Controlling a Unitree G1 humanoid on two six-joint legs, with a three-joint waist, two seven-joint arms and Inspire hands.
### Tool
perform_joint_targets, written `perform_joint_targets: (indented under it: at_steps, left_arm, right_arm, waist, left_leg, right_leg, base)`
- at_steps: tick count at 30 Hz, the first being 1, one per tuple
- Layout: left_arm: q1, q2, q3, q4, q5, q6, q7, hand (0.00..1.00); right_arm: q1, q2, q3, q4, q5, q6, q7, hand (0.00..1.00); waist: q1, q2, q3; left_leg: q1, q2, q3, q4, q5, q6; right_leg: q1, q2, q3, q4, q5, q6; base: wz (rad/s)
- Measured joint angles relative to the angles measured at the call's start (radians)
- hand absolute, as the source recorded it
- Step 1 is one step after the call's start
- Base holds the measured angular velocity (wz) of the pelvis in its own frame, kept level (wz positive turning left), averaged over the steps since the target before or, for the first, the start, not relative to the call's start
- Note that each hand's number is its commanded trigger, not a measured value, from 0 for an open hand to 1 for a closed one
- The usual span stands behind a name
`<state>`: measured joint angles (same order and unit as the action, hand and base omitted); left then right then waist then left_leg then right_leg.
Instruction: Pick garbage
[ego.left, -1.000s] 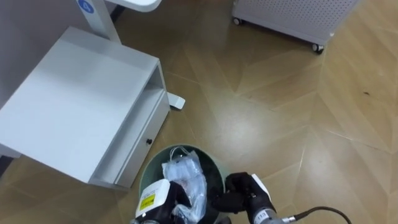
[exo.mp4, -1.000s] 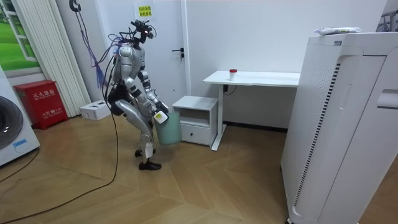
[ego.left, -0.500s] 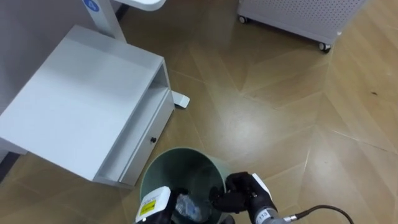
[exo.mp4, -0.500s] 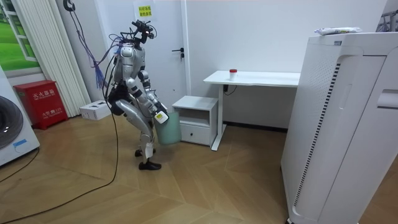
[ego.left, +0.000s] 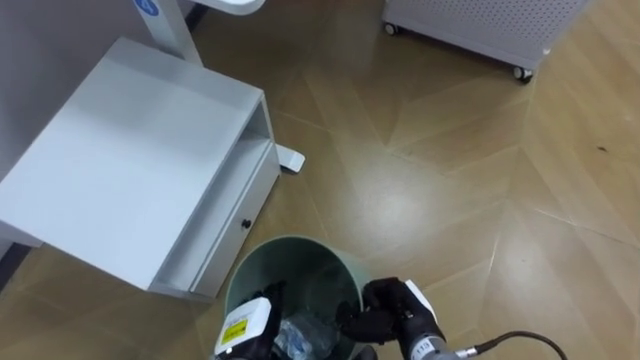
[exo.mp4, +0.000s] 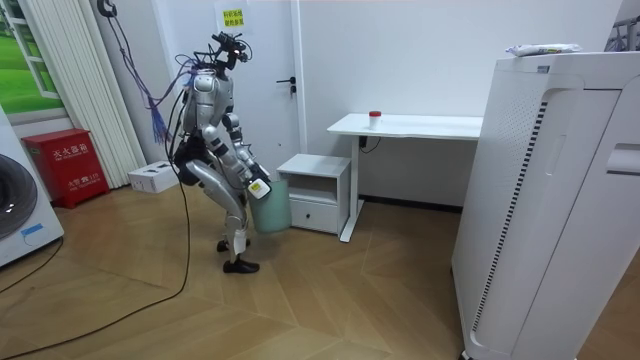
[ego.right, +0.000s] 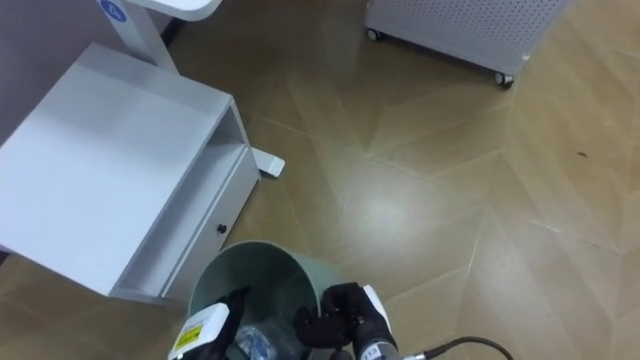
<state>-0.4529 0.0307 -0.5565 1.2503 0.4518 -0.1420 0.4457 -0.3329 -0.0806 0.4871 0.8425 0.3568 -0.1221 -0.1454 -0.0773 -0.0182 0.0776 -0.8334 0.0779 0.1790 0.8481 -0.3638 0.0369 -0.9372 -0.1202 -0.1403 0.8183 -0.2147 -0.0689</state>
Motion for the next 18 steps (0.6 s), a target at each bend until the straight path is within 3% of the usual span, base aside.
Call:
perform_joint_targets:
  at_steps: [4, 11, 15, 18]
  left_arm:
    - [0.019, 0.014, 0.002, -0.046, 0.001, -0.018, 0.036, 0.00]
    - [0.098, 0.038, 0.032, -0.166, 0.013, -0.080, 0.093, 0.00]
    - [0.172, 0.073, 0.034, -0.297, 0.019, -0.099, 0.100, 0.00]
    - [0.216, 0.098, 0.048, -0.385, 0.023, -0.110, 0.113, 0.00]
  right_arm:
    - [0.012, -0.009, -0.002, -0.001, -0.008, -0.004, -0.032, 1.00]
    - [0.084, -0.037, -0.056, -0.001, 0.007, -0.061, -0.042, 1.00]
    - [0.109, -0.052, -0.126, -0.001, 0.008, -0.076, -0.053, 1.00]
    - [0.132, -0.058, -0.178, -0.004, 0.010, -0.087, -0.065, 1.00]
  waist:
    - [-0.002, 0.000, -0.0001]
    - [-0.004, -0.001, -0.0026]
    - [-0.009, 0.004, -0.0104]
    - [-0.006, 0.006, -0.0231]
  left_leg:
    - [0.060, -0.001, 0.006, -0.026, 0.000, 0.000]
    - [0.237, -0.003, 0.009, -0.127, 0.007, -0.006]
    - [0.312, -0.004, 0.008, -0.174, 0.008, -0.008]
    - [0.372, -0.005, 0.008, -0.212, 0.011, -0.011]
  right_leg:
    - [0.054, 0.002, 0.004, -0.019, -0.001, 0.002]
    - [0.229, 0.018, 0.001, -0.113, 0.004, 0.016]
    - [0.307, 0.027, -0.002, -0.161, 0.007, 0.023]
    - [0.366, 0.035, -0.002, -0.201, 0.011, 0.030]
  base:
    - [-0.04]
    - [-0.05]
    - [-0.01]
    - [-0.04]
